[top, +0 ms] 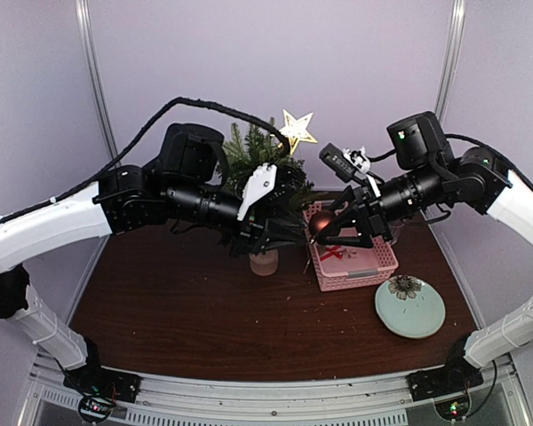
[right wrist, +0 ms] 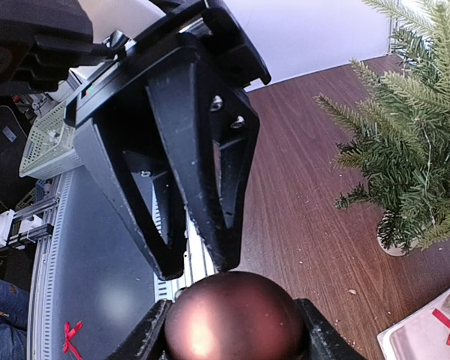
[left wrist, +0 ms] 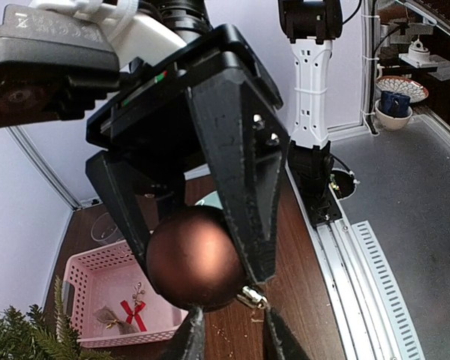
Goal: Decorate the small christmas tree
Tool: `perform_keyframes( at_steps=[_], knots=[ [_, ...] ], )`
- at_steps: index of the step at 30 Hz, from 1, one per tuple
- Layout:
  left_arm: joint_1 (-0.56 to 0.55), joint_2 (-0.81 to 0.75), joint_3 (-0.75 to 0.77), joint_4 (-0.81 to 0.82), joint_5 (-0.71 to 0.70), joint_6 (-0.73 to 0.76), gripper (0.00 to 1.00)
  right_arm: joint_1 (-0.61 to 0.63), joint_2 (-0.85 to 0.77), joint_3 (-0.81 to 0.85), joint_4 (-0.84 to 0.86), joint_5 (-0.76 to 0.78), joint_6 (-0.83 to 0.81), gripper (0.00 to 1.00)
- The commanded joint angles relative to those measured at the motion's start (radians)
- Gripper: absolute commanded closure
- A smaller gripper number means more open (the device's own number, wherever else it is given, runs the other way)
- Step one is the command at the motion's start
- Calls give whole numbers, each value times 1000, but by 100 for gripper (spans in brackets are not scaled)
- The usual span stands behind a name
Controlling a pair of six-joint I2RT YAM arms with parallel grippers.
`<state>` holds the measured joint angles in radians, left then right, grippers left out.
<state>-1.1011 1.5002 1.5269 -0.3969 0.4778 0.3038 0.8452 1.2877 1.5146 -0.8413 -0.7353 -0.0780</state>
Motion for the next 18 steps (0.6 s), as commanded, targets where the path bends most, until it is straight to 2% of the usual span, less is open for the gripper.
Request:
perform_keyframes(
  at_steps=[1,18],
  knots=[
    [-6,14,17,-6,34,23,74,6,5,33,23,21,-3,73],
    [-6,27,29,-20,11,18,74,6,4,38,33,14,1,73]
  ],
)
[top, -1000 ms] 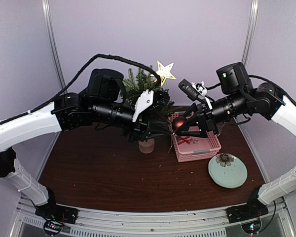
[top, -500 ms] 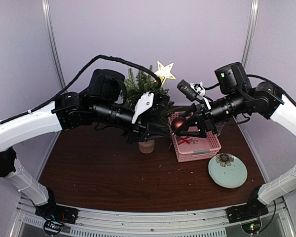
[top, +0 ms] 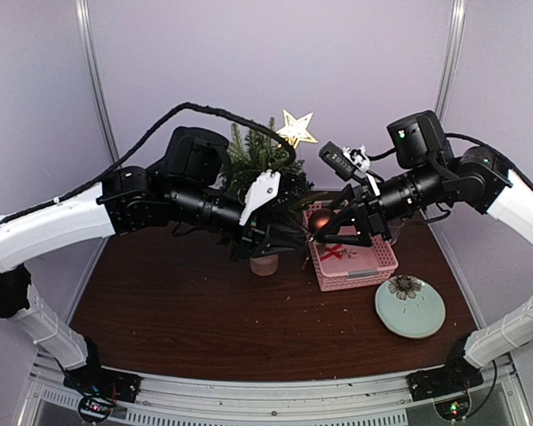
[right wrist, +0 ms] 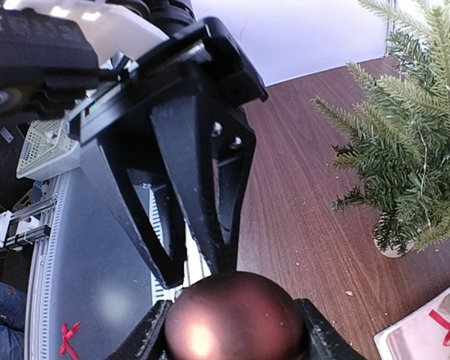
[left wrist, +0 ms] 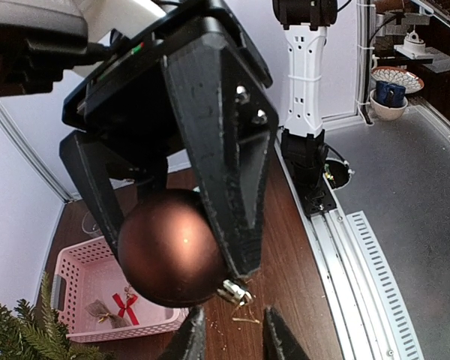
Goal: Decorate the small christmas tree
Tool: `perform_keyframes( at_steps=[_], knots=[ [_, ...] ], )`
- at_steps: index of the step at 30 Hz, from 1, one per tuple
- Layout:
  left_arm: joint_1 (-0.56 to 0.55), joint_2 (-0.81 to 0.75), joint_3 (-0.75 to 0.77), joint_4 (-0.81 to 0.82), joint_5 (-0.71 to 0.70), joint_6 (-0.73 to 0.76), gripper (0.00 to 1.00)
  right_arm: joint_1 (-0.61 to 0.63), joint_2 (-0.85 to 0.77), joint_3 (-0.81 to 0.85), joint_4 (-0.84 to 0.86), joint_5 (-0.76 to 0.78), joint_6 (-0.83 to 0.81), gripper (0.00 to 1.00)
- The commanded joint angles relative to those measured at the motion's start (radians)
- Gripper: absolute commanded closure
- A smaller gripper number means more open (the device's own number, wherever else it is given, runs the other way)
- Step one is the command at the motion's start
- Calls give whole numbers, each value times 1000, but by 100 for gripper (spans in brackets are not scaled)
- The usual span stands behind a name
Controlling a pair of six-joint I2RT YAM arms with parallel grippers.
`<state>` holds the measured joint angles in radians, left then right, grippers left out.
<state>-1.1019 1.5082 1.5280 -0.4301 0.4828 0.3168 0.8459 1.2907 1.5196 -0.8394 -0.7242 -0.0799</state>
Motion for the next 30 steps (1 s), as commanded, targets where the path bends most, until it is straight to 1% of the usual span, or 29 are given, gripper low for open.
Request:
perform_keyframes(
  at_steps=[1,9,11,16,21,23,24,30],
  knots=[
    [-5,23,30,9,10,5,75,5,0,34,31,3,4,73],
    [-6,24,37,11,27,-3,81,5,-5,23,32,5,6,73],
    [-6,22,39,16,29,-6,85,6,-7,18,33,7,5,73],
    [-5,9,32,19,15,-17,100,5,-16,4,32,44,3,74],
    [3,-16,-15,46,-44,-74,100,5,-21,-16,55,146,12,76],
    [6,-24,-23,50,-76,-96,100,5,-22,-36,97,175,32,76],
    [9,-38,-42,61,-127,-121,100,5,-24,-65,150,217,58,77],
    [29,-86,-98,74,-245,-180,100,5,4,-87,219,256,72,77]
  ],
)
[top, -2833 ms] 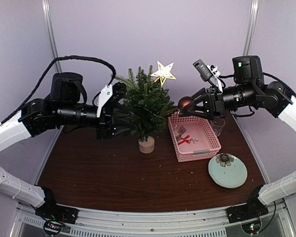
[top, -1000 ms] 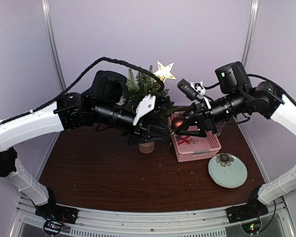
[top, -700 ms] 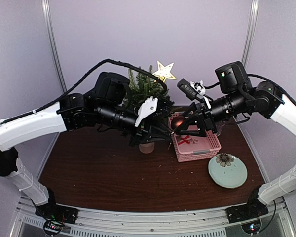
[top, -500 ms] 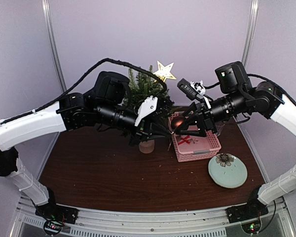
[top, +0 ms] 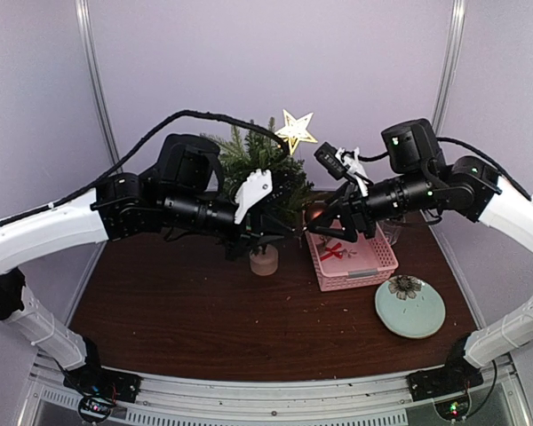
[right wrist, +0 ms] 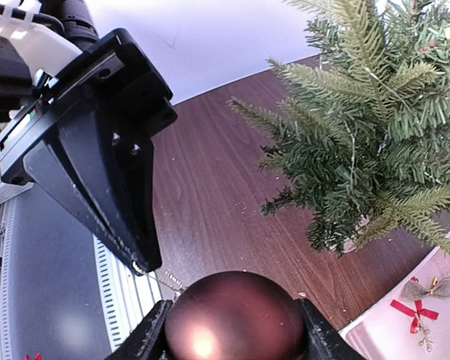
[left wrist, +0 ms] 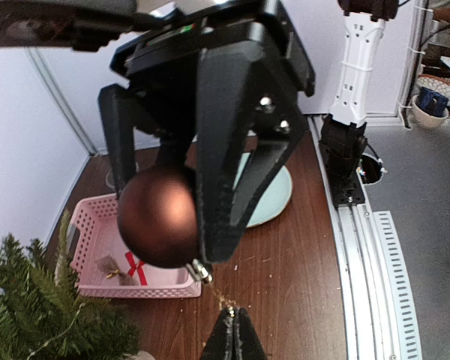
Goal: Decorate the small christmas tree
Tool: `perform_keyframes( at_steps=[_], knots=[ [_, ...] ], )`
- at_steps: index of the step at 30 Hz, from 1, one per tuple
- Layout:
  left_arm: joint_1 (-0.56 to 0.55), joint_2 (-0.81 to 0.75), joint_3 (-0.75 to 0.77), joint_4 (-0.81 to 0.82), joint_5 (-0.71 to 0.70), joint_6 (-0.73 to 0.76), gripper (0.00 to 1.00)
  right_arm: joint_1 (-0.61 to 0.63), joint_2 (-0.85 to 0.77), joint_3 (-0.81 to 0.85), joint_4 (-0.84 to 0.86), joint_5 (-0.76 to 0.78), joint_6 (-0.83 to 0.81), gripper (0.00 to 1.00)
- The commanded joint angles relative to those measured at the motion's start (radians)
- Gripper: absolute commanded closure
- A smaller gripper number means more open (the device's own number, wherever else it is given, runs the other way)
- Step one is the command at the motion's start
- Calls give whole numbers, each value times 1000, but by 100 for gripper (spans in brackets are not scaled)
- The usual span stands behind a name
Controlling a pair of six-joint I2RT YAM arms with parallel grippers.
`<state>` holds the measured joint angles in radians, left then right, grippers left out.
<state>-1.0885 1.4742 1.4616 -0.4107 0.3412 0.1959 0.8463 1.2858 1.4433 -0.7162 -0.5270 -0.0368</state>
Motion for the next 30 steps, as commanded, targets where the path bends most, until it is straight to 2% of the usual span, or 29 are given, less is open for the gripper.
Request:
perform_keyframes(
  at_steps=[1,13,30],
  knots=[
    [18,-59,-41,55,-115,-66,100,5,18,-12,108,64,34,77],
    [41,-104,-114,30,-282,-127,100,18,147,14,189,128,82,80],
    [46,-18,-46,-68,-441,-121,100,45,213,47,153,315,93,81]
  ],
)
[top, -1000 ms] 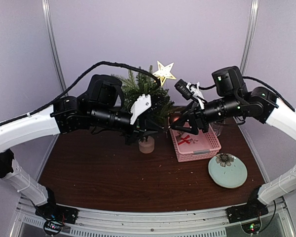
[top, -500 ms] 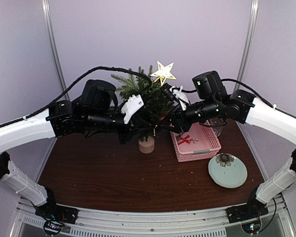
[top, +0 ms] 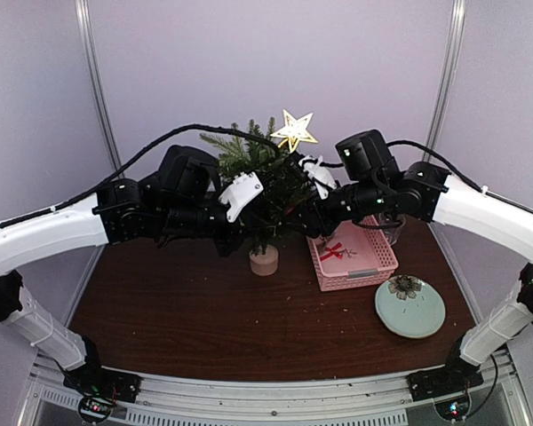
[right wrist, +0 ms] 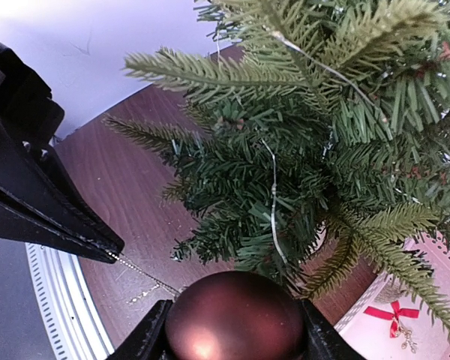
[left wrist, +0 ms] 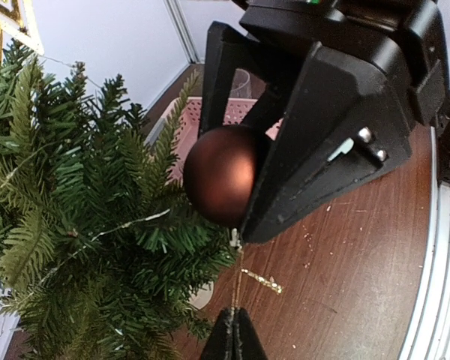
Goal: Decorate the small christmas tree
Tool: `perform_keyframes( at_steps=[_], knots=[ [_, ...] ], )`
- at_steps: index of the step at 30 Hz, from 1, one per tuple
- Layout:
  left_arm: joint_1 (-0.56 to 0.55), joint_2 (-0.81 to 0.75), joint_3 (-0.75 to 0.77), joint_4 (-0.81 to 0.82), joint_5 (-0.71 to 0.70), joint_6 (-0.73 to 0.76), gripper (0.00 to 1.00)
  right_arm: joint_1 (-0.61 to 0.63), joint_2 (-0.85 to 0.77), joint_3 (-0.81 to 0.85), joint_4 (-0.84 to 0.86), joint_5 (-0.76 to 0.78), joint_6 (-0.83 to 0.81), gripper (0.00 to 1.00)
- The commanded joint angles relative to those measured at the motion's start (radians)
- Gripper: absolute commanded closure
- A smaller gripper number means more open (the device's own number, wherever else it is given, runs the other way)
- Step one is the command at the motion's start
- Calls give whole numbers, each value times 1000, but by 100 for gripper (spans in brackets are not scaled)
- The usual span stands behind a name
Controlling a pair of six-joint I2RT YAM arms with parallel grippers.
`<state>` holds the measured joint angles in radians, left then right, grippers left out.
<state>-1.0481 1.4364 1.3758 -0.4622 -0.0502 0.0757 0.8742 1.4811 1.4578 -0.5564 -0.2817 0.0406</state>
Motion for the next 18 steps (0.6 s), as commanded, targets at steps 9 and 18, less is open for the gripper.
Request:
perform_keyframes(
  at_steps=[9,18],
  knots=[
    [6,57,66,-34,-63,7,100,50,48,49,-20,154,18,82],
    [5,86,86,-43,-102,14,100,87,28,39,-1,264,37,82]
  ],
)
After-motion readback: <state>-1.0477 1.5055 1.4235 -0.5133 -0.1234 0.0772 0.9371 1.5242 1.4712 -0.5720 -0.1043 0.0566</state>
